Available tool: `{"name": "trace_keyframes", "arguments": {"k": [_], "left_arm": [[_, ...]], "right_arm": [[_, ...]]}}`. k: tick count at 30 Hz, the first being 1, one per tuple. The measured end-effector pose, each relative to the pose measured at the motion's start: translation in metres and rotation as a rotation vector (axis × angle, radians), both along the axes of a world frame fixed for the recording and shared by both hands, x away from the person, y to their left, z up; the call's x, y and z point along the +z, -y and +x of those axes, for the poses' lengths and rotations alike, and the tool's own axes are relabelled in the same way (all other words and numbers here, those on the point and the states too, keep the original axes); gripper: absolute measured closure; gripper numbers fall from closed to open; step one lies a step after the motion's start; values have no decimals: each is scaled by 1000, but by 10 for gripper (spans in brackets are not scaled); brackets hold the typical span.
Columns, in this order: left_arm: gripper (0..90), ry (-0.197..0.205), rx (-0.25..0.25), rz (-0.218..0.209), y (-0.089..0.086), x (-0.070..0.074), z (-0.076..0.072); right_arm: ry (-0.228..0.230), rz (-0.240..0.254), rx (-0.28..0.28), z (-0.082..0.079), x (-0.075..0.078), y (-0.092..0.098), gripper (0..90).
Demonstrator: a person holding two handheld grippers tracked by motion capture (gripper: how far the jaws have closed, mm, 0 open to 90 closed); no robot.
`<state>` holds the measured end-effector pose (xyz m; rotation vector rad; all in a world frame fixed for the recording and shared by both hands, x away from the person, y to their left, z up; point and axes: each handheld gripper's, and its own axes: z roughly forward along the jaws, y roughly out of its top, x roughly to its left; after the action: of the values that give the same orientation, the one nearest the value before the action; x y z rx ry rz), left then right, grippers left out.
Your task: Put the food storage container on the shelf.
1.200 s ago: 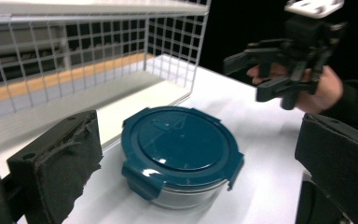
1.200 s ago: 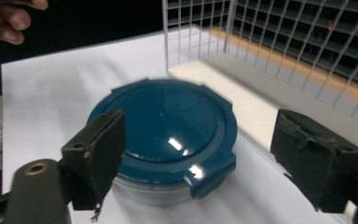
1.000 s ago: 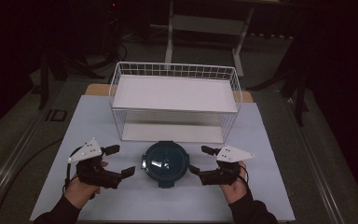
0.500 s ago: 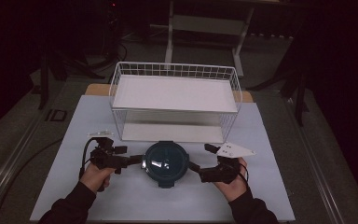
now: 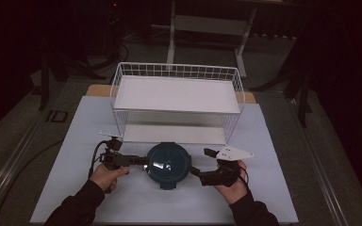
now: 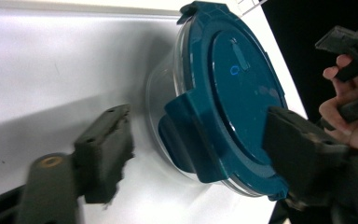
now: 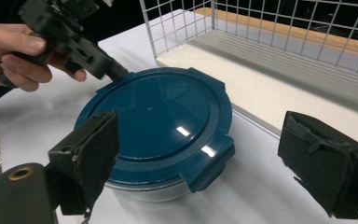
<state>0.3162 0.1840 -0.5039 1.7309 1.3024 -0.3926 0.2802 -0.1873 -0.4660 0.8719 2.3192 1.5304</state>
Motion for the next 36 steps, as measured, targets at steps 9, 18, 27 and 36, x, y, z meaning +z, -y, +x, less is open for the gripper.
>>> {"name": "trace_keyframes", "arguments": {"k": [9,18,27,36], "left_arm": [[483,-100,-24,-53,1,-9,5],[520,-158,-16,-85,1,-15,11],[525,-133,-56,-92,1,-16,12],[547,-41,-97,-67,5,-6,3]], "right_arm": [[0,-15,6,0,-1,-2,131],[-12,-17,3,0,-2,0,135],[-46,-3,-4,1,-4,2,156],[-329,135,7,18,-19,11,232]]}}
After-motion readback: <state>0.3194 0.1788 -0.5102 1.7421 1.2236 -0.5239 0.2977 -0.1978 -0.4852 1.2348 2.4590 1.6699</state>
